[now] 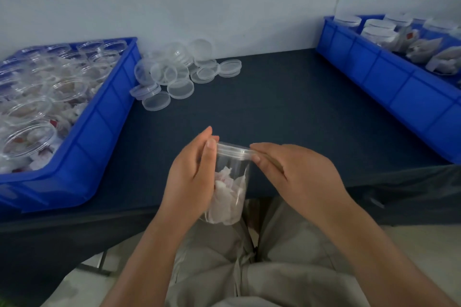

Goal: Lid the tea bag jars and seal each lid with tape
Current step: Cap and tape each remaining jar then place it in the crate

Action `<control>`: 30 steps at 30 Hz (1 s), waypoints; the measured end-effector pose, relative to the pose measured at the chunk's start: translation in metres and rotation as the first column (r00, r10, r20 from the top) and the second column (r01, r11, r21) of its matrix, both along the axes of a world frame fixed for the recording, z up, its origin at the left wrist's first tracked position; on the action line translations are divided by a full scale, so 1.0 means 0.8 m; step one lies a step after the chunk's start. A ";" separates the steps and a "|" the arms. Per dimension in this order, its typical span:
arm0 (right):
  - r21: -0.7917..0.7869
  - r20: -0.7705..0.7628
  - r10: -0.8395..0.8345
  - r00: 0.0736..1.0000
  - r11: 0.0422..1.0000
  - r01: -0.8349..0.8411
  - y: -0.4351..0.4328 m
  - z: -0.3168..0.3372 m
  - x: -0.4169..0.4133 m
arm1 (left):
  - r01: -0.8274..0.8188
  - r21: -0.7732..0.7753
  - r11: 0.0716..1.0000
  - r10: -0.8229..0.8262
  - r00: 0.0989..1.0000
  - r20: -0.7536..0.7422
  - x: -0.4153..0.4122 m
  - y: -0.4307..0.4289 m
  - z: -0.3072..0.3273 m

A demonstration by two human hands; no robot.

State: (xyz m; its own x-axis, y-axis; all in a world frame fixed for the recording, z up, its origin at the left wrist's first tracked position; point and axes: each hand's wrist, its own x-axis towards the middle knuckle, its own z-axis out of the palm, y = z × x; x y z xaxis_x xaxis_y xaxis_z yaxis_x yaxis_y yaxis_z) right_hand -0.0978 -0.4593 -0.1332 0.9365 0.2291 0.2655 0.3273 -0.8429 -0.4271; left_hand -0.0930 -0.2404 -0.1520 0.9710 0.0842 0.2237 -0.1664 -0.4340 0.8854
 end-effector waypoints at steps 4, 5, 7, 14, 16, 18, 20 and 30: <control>0.007 0.010 -0.004 1.000 1.000 0.004 0.006 0.002 -0.003 | -0.043 -0.040 0.998 0.042 0.999 -0.019 -0.012 -0.017 0.010; 0.004 0.031 -0.009 0.999 1.000 0.009 0.008 0.001 -0.005 | -0.059 -0.009 0.998 0.059 0.998 -0.021 -0.013 -0.017 0.013; -0.006 0.063 -0.023 0.998 1.000 0.024 0.012 0.001 -0.008 | -0.065 0.065 0.996 0.067 0.997 -0.035 -0.012 -0.015 0.015; 0.019 0.091 -0.008 0.996 1.000 0.006 0.026 -0.002 -0.015 | -0.086 0.098 0.991 0.087 0.996 -0.006 -0.013 -0.009 0.018; 0.048 0.028 0.066 0.997 0.997 -0.067 0.017 0.004 -0.010 | -0.072 0.020 0.997 0.072 0.997 0.002 -0.010 -0.001 0.022; 0.067 -0.040 0.166 0.985 0.984 -0.163 0.006 0.010 -0.004 | -0.035 -0.089 0.995 0.035 0.999 -0.004 -0.007 0.009 0.026; 0.101 -0.072 0.221 0.973 0.972 -0.213 -0.004 0.014 0.000 | 0.021 -0.206 0.978 -0.028 0.999 -0.029 -0.005 0.017 0.030; 0.203 -0.136 0.275 0.952 0.948 -0.245 -0.017 0.019 0.010 | 0.237 -0.588 0.774 -0.359 0.928 -0.099 -0.005 0.028 0.016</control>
State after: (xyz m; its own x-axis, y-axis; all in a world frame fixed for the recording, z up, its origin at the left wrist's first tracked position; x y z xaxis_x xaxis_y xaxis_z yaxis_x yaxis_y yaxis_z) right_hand -0.0900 -0.4733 -0.1176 0.8844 0.4322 0.1765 0.4388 -0.6406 -0.6302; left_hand -0.0966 -0.2180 -0.1395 0.9854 -0.1665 0.0344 -0.0029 0.1863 0.9825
